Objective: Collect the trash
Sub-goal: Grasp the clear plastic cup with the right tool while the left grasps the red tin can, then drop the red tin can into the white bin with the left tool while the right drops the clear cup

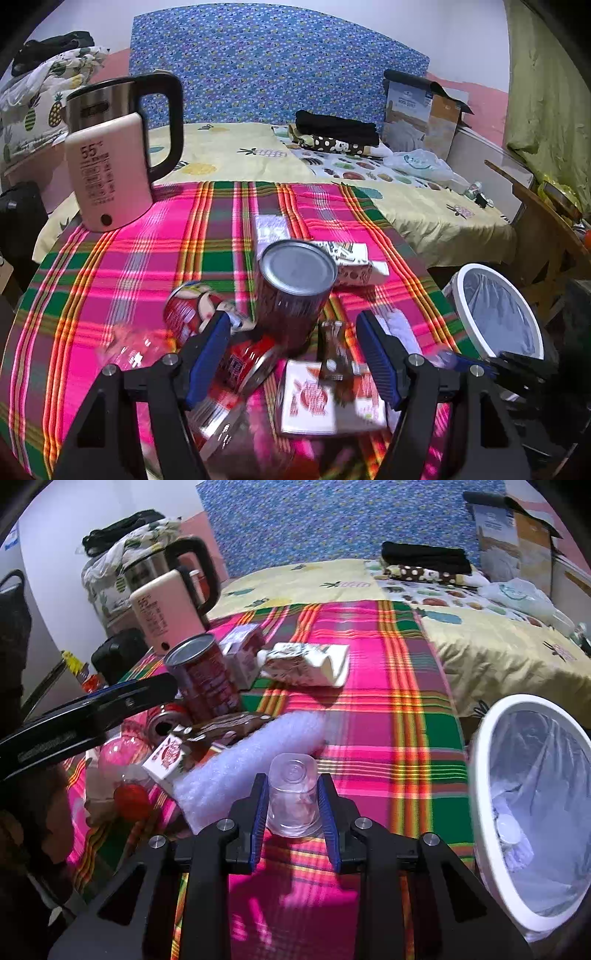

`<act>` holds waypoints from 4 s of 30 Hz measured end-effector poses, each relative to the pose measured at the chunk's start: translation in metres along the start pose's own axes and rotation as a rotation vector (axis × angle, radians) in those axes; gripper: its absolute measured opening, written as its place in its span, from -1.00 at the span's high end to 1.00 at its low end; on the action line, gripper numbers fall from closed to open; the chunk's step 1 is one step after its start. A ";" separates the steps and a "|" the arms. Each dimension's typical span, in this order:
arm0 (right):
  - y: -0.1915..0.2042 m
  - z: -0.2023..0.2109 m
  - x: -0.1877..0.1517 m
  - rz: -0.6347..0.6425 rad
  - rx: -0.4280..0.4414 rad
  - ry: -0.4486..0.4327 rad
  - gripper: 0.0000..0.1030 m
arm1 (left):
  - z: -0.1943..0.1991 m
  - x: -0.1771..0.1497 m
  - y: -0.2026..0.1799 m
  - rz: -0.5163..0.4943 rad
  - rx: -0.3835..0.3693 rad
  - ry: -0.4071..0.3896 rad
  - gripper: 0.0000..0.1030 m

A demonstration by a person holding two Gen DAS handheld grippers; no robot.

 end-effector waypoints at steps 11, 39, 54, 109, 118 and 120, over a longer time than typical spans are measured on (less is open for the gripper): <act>-0.022 0.006 0.004 -0.036 -0.026 -0.020 0.46 | -0.040 0.003 -0.010 -0.005 0.027 0.037 -0.40; -0.038 0.046 0.008 -0.050 -0.077 -0.102 0.46 | 0.015 0.022 -0.027 -0.060 0.033 -0.051 -0.08; -0.045 0.072 0.003 -0.062 -0.121 -0.141 0.46 | 0.056 0.019 -0.055 -0.065 -0.048 -0.083 -0.08; -0.168 0.093 -0.034 -0.241 -0.345 -0.078 0.46 | -0.024 -0.024 -0.241 -0.186 -0.448 0.126 -0.08; -0.176 0.090 -0.042 -0.253 -0.360 -0.031 0.44 | -0.029 -0.028 -0.250 -0.210 -0.480 0.134 -0.09; -0.175 0.091 -0.042 -0.249 -0.366 -0.033 0.44 | -0.030 -0.029 -0.251 -0.210 -0.485 0.136 -0.09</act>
Point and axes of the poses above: each gripper's, at about its wrist camera, not at the fingertips, and z roughly against the way its jaws point, y to its left, x to its top, the point moved 5 cm from there along -z, roughly the way its jaws point, and after that the axes turned 9 degrees about -y, right-handed, at the moved point
